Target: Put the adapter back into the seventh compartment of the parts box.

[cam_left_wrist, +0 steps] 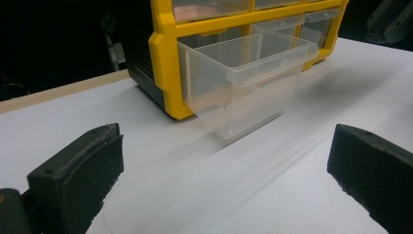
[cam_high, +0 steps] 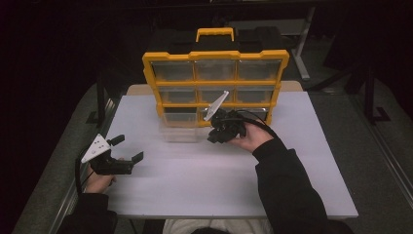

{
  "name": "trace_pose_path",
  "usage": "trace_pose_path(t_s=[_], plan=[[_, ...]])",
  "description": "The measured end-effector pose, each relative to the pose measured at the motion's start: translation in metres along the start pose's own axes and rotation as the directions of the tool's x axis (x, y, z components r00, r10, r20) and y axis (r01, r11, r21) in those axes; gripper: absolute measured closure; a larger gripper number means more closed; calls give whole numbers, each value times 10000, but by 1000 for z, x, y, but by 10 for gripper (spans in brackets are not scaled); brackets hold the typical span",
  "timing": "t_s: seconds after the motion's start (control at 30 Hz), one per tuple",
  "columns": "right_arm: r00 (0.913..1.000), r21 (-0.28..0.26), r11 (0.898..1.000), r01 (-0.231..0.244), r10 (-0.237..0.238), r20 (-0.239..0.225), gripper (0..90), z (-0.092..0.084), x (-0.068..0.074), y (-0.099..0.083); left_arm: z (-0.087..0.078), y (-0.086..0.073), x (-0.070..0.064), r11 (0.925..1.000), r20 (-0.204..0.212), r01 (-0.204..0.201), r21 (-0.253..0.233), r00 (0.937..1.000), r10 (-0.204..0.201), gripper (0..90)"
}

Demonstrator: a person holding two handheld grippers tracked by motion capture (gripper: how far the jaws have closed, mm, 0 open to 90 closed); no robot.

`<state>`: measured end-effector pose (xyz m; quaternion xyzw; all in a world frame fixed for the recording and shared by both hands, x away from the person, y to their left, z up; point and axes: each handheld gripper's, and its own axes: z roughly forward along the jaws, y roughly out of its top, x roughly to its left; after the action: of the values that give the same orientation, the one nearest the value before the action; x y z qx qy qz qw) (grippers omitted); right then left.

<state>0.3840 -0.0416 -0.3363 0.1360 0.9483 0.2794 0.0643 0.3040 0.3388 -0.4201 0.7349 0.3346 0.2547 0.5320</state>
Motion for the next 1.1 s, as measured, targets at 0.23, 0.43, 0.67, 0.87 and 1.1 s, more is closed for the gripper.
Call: trace_pose_path(t_s=[0.23,0.43,0.67,0.87,1.1], plan=[[9999,-61,9999,116,-115,116,745,-8,-4,10,0,0,0,10000,6,12,5,10000,-12,0],[9996,-114,9997,200,-197,218,745,-11,-7,19,0,0,1,10000,12,-4,13,10000,4,0],[9992,-127,9995,273,-269,295,745,-14,-12,32,0,0,0,10000,15,12,9,10000,-12,0],[9987,-137,9993,361,-356,365,745,-16,-17,44,0,0,1,10000,26,35,-5,10000,-35,0],[9980,-147,9985,518,-512,377,745,-14,-21,57,0,0,1,10000,23,44,-16,10000,-44,0]])
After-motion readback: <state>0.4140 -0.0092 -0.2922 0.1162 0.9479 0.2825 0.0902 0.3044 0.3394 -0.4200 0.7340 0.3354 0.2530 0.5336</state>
